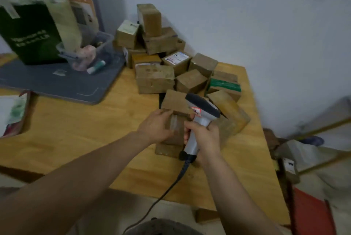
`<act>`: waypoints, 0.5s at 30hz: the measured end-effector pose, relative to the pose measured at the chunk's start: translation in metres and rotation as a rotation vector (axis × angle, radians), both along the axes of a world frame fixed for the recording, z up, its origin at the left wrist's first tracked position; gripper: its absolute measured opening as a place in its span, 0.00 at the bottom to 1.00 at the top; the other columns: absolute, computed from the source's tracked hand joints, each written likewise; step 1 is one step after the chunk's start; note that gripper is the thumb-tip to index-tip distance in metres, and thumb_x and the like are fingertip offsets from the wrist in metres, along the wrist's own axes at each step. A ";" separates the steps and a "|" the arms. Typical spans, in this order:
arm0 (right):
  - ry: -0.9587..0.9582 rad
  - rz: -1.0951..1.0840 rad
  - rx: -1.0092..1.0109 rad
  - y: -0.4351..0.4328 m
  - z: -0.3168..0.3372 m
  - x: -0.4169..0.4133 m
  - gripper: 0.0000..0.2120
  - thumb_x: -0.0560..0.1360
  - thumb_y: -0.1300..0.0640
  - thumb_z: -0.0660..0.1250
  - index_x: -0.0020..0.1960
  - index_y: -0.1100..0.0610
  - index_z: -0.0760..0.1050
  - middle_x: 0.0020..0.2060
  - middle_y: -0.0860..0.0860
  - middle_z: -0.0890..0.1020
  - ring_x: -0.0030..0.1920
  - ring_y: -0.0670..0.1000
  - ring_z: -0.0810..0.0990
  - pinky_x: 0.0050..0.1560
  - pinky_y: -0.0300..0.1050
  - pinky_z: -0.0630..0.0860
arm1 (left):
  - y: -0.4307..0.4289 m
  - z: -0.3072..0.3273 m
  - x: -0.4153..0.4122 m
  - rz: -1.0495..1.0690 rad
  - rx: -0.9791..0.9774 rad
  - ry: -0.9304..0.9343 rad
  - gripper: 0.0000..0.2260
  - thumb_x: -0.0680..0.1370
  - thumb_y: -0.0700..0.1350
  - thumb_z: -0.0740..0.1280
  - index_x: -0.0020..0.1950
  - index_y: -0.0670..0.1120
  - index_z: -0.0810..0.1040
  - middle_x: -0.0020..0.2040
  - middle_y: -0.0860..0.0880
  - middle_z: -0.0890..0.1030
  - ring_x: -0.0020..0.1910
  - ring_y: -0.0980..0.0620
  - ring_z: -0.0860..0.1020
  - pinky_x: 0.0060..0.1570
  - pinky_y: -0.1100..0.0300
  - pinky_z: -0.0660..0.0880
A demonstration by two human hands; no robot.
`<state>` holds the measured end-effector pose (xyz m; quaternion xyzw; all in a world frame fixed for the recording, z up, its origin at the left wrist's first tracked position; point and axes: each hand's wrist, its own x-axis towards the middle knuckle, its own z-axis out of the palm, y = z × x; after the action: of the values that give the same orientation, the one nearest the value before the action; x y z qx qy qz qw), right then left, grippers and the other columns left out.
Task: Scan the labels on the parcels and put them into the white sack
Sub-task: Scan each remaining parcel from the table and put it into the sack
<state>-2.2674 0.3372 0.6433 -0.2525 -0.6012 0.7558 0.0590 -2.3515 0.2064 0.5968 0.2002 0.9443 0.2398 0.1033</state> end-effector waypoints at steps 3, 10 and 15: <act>-0.013 -0.066 -0.032 0.033 -0.011 0.013 0.08 0.70 0.69 0.69 0.41 0.57 0.75 0.25 0.54 0.76 0.23 0.51 0.73 0.25 0.43 0.71 | 0.038 -0.015 0.006 0.081 -0.209 -0.178 0.38 0.69 0.68 0.66 0.75 0.56 0.59 0.70 0.42 0.61 0.70 0.40 0.59 0.65 0.46 0.67; -0.033 -0.089 -0.030 0.050 -0.024 0.015 0.08 0.69 0.69 0.68 0.42 0.58 0.75 0.27 0.54 0.77 0.25 0.51 0.74 0.28 0.44 0.72 | 0.056 -0.032 0.008 0.195 -0.370 -0.295 0.47 0.69 0.67 0.68 0.78 0.58 0.42 0.69 0.38 0.60 0.68 0.38 0.61 0.62 0.48 0.69; -0.079 -0.016 -0.015 0.024 -0.028 0.007 0.07 0.71 0.68 0.68 0.39 0.58 0.74 0.24 0.51 0.76 0.24 0.49 0.74 0.27 0.43 0.72 | -0.006 -0.024 0.002 0.254 -0.475 -0.146 0.51 0.66 0.60 0.74 0.78 0.47 0.46 0.69 0.42 0.62 0.69 0.41 0.62 0.63 0.48 0.66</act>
<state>-2.2603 0.3610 0.6158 -0.2874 -0.5955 0.7492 0.0394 -2.3491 0.1999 0.5725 0.0324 0.9817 0.0365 0.1843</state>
